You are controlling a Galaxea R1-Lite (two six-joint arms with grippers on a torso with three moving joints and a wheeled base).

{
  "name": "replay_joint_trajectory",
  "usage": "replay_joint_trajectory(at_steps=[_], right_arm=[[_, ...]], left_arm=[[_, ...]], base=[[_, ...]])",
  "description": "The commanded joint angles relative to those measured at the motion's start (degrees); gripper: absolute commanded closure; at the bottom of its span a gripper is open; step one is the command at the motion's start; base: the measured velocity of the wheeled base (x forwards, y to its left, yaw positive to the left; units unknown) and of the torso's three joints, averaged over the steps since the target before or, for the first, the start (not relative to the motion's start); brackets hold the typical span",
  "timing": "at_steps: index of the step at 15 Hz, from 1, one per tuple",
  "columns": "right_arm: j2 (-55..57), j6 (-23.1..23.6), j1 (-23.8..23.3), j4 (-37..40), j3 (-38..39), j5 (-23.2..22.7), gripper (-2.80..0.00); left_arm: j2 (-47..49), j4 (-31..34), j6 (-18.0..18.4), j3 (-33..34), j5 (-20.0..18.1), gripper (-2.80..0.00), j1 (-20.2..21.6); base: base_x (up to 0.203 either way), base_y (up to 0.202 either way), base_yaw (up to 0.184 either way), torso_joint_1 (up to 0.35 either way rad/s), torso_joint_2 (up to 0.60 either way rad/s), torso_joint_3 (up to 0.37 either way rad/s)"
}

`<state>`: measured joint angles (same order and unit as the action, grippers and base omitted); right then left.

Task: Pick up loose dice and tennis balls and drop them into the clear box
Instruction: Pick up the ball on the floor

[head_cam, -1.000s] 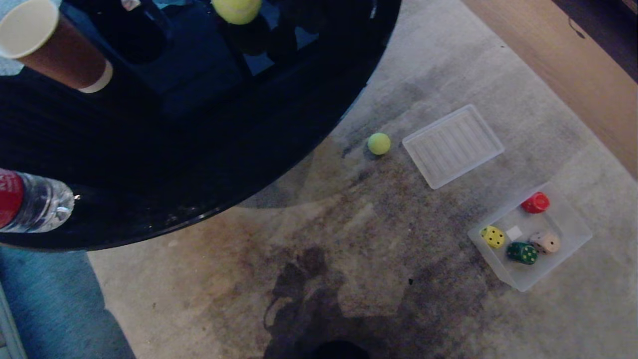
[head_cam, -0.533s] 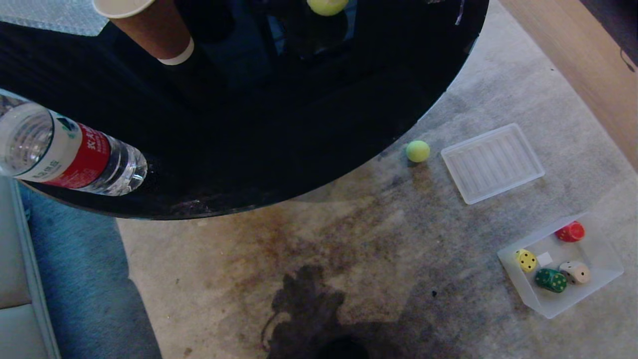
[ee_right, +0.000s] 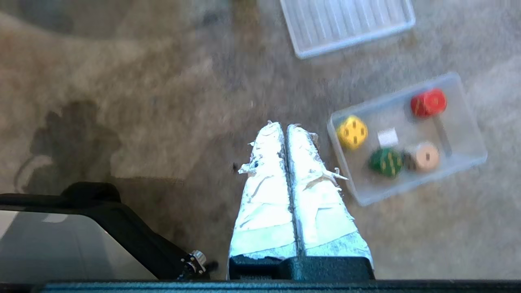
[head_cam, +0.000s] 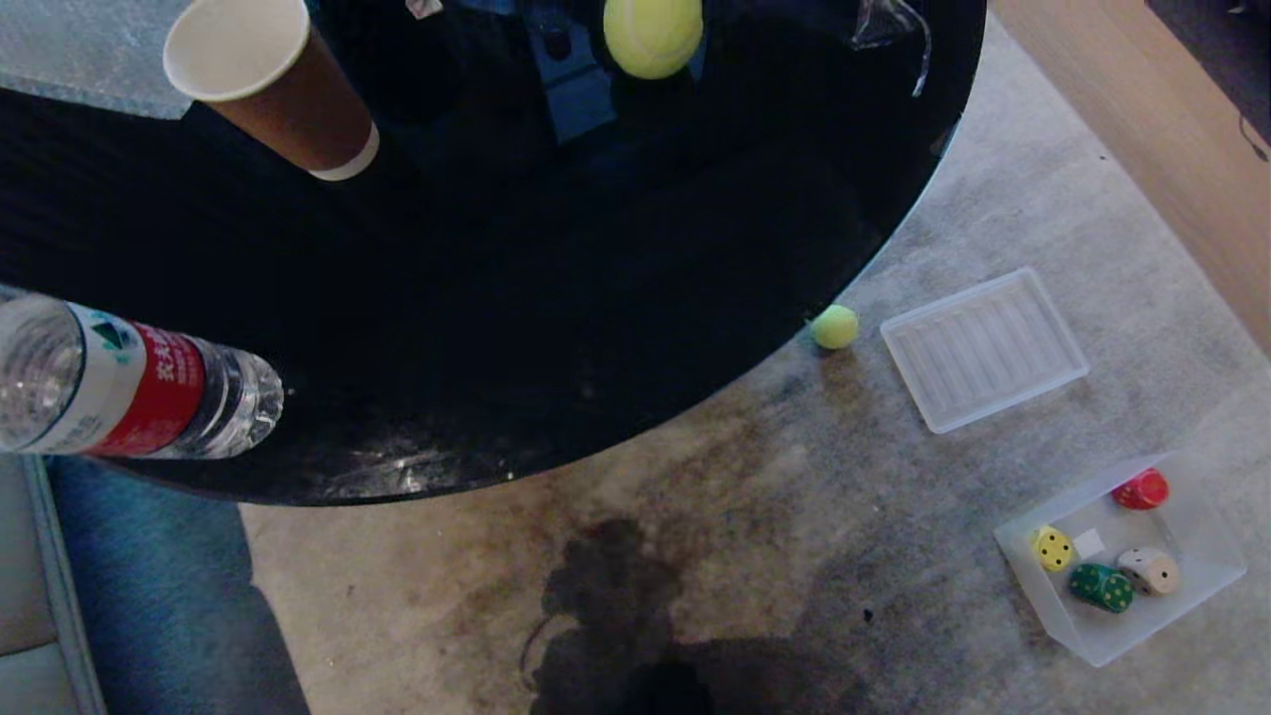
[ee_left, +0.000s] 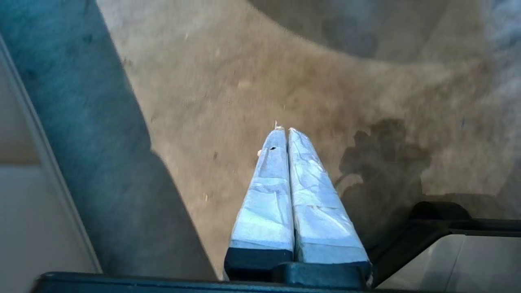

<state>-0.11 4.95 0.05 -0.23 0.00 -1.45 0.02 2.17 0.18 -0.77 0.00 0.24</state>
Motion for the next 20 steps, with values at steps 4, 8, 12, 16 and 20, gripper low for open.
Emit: replay_joint_trajectory(at_steps=[4,8,12,16,20], right_arm=[[0.1,0.1,0.0,0.0,0.1,0.0,0.00],[0.1,0.0,0.0,0.0,0.1,0.0,0.00],[0.1,0.2,0.0,0.1,0.0,-0.1,0.00],[0.1,-0.7,0.0,0.0,0.1,0.0,0.00],[0.1,-0.7,0.0,0.0,0.1,0.0,0.00]], left_arm=[[0.0,0.0,-0.1,0.0,0.0,0.00,0.0],[0.0,0.0,0.0,0.1,0.0,0.00,0.0],[0.0,0.0,0.0,0.1,0.0,0.00,0.0],[0.0,0.0,-0.1,0.0,0.0,0.00,0.0],[0.0,0.0,-0.1,0.0,0.0,0.00,0.0]], base=[[0.180,0.000,0.000,0.004,0.01,0.006],[0.137,0.000,0.000,0.003,0.00,-0.002],[0.000,0.000,0.000,0.000,0.00,0.000],[0.000,0.000,0.000,-0.001,0.00,-0.028],[0.000,0.000,0.000,0.001,0.00,-0.164]])
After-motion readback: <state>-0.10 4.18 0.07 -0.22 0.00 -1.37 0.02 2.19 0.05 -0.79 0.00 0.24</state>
